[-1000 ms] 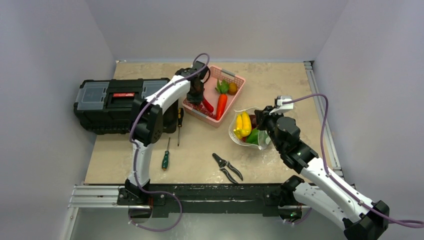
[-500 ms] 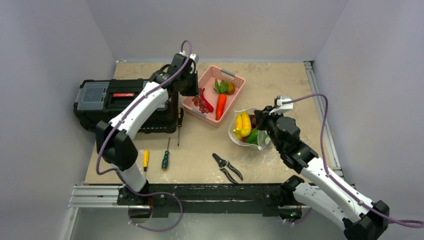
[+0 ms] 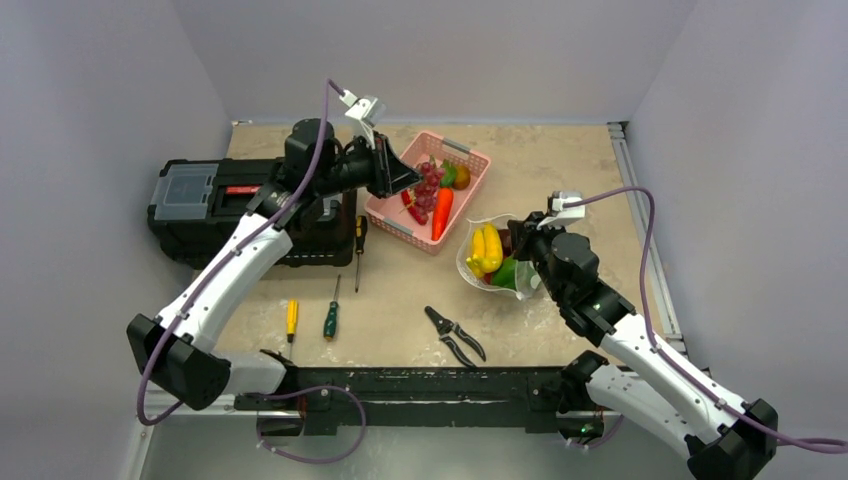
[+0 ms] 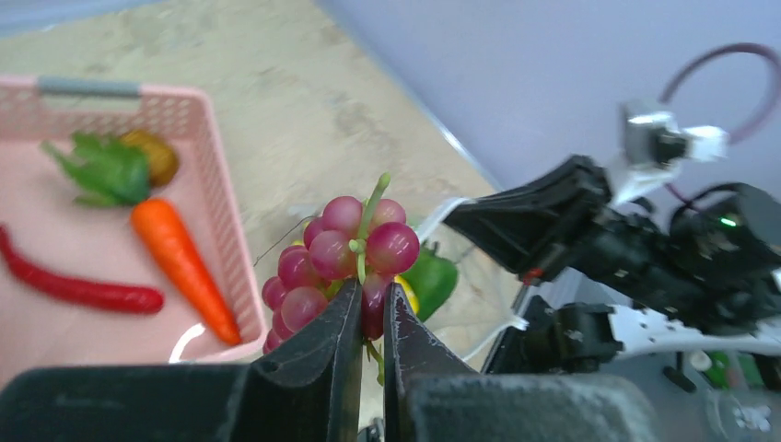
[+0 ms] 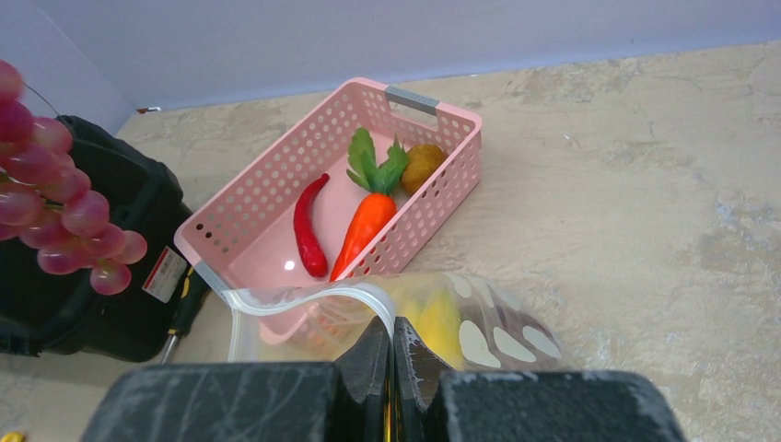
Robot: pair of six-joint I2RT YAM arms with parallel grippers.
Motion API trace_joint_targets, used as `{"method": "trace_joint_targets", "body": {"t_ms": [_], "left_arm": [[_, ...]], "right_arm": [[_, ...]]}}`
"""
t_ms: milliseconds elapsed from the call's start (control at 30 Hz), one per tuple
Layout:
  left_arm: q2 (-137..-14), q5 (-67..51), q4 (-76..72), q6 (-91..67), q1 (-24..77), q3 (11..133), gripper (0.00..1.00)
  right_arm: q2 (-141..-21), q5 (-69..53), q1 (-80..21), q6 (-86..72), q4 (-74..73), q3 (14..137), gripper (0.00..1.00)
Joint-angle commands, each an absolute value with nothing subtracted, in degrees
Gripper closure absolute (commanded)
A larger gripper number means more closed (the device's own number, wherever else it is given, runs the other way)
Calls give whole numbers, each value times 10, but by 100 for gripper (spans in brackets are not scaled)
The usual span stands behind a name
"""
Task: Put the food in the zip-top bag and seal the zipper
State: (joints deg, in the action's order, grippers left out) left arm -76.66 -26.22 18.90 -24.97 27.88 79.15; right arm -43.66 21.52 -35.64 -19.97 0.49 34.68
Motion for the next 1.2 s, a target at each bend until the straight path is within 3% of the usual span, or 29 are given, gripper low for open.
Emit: {"method": "trace_joint_targets", "body": {"t_ms": [0, 200, 533, 1167], "left_arm": [[-736, -433, -62, -310, 278, 735, 100], [-766, -531, -288, -443, 292, 683, 100], [-898, -517, -590, -638, 363, 675, 100], [-889, -276, -466, -476, 437, 535, 100]], "right_arm": [[-436, 212, -358, -207, 25, 354, 100], [-433, 209, -359, -207, 25, 354, 100], [-437, 212, -358, -207, 25, 354, 100], [-429, 216, -358, -208, 25, 352, 100]]}}
